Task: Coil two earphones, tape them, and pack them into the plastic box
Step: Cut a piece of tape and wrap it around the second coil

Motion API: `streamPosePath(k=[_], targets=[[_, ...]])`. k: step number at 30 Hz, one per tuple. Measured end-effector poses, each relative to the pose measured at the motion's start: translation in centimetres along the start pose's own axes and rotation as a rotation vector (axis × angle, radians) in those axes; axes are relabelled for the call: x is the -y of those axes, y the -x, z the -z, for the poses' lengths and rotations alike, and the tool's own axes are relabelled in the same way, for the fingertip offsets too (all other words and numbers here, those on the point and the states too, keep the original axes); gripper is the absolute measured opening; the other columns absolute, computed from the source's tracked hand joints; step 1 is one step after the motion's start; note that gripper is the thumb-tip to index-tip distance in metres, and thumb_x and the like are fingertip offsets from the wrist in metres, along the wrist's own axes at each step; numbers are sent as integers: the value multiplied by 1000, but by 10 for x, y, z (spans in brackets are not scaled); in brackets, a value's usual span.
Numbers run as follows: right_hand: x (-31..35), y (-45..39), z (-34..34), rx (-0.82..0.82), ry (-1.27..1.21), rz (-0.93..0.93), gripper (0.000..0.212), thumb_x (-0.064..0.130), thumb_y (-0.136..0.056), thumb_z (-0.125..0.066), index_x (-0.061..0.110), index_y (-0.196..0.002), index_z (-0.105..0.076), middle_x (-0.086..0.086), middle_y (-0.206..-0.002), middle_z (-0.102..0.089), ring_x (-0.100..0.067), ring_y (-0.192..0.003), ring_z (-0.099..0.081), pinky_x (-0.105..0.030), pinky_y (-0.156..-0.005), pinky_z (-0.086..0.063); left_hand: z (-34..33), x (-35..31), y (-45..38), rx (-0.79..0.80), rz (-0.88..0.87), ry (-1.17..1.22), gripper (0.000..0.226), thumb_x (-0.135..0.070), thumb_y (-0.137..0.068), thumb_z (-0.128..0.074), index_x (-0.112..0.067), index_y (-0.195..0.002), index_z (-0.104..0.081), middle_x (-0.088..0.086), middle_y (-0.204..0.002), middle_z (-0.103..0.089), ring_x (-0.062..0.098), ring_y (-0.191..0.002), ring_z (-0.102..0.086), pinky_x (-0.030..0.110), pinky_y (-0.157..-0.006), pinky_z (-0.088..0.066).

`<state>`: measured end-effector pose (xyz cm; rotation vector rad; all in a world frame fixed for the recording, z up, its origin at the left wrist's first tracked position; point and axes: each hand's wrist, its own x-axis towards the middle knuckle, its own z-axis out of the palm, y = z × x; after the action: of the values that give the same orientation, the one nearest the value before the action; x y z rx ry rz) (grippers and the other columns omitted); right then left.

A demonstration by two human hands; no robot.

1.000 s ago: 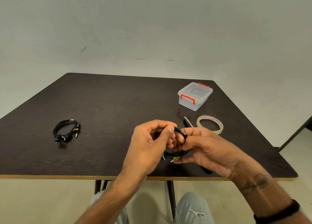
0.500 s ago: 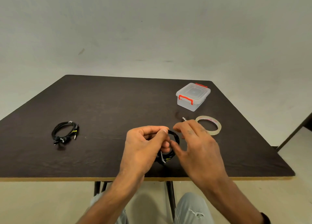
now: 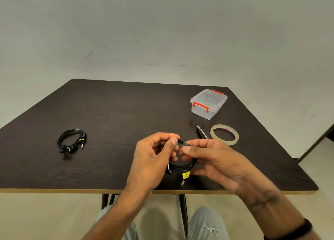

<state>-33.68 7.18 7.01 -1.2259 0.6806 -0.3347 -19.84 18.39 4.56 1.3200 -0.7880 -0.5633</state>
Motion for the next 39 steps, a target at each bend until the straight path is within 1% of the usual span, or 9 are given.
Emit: streamPosePath(k=[3, 9, 13, 16, 20, 24, 27, 33, 39], targets=[[5, 2, 7, 182, -88, -131, 34, 15, -83, -82, 5, -115, -76, -19, -117, -64, -29, -117, -60, -58, -106, -49, 0, -2, 1, 61, -68, -20, 15, -12, -101, -64, -17, -105, -78, 0, -80, -73, 8, -69, -64, 20, -72, -57], [8, 5, 12, 304, -130, -118, 31, 19, -86, -79, 6, -114, -75, -17, -117, -69, -32, -123, -61, -71, -113, -38, 2, -4, -1, 118, -133, -35, 16, -15, -102, -62, -19, -109, -76, -3, -80, -71, 9, -72, -65, 23, -73, -57], [11, 4, 10, 244, -246, -176, 39, 35, -75, -91, 14, -103, -76, -13, -110, -71, -29, -117, -66, -69, -108, -44, 4, -4, -4, 127, -168, -55, 16, -15, -102, -63, -20, -109, -76, -4, -80, -71, 8, -72, -65, 22, -73, -55], [13, 4, 7, 219, -240, -176, 42, 30, -62, -101, 13, -93, -78, -7, -102, -72, -24, -108, -68, -68, -105, -48, 6, -2, -4, 135, -177, -77, 16, -19, -102, -63, -24, -110, -76, -1, -84, -72, 11, -75, -66, 26, -75, -56], [15, 4, 4, 210, -236, -166, 24, 26, -74, -92, 12, -87, -77, -5, -95, -70, -22, -105, -64, -66, -107, -47, 8, -1, -4, 131, -170, -85, 16, -18, -102, -63, -23, -110, -76, 0, -85, -73, 13, -75, -67, 28, -76, -58], [15, 2, -1, 144, -140, -144, 27, 36, -84, -82, 12, -96, -78, -9, -102, -74, -28, -118, -66, -68, -108, -45, 8, -1, -7, 106, -122, -7, 16, -16, -102, -63, -19, -109, -77, 1, -80, -71, 16, -70, -65, 31, -73, -59], [10, 1, -2, 66, -46, -105, 59, 51, -85, -73, 3, -119, -76, -16, -125, -75, -31, -123, -68, -62, -109, -49, 9, 1, -11, 34, -29, 90, 16, -16, -101, -65, -18, -108, -79, 2, -79, -70, 16, -69, -63, 30, -74, -57], [-9, -4, -7, -145, 160, 136, 30, 16, -77, -88, 8, -106, -81, -19, -101, -79, -24, -90, -74, -41, -87, -64, 11, 4, -14, -47, 163, 286, 16, -14, -100, -66, -14, -109, -80, 7, -84, -70, 15, -73, -64, 28, -75, -60], [-13, -19, -13, -211, 122, 152, 19, 5, -83, -84, 3, -102, -81, -25, -96, -78, -25, -80, -74, -34, -73, -66, 22, 8, -14, -67, 265, 276, 21, -21, -101, -65, -16, -119, -75, 8, -104, -81, 20, -100, -75, 38, -94, -58]])
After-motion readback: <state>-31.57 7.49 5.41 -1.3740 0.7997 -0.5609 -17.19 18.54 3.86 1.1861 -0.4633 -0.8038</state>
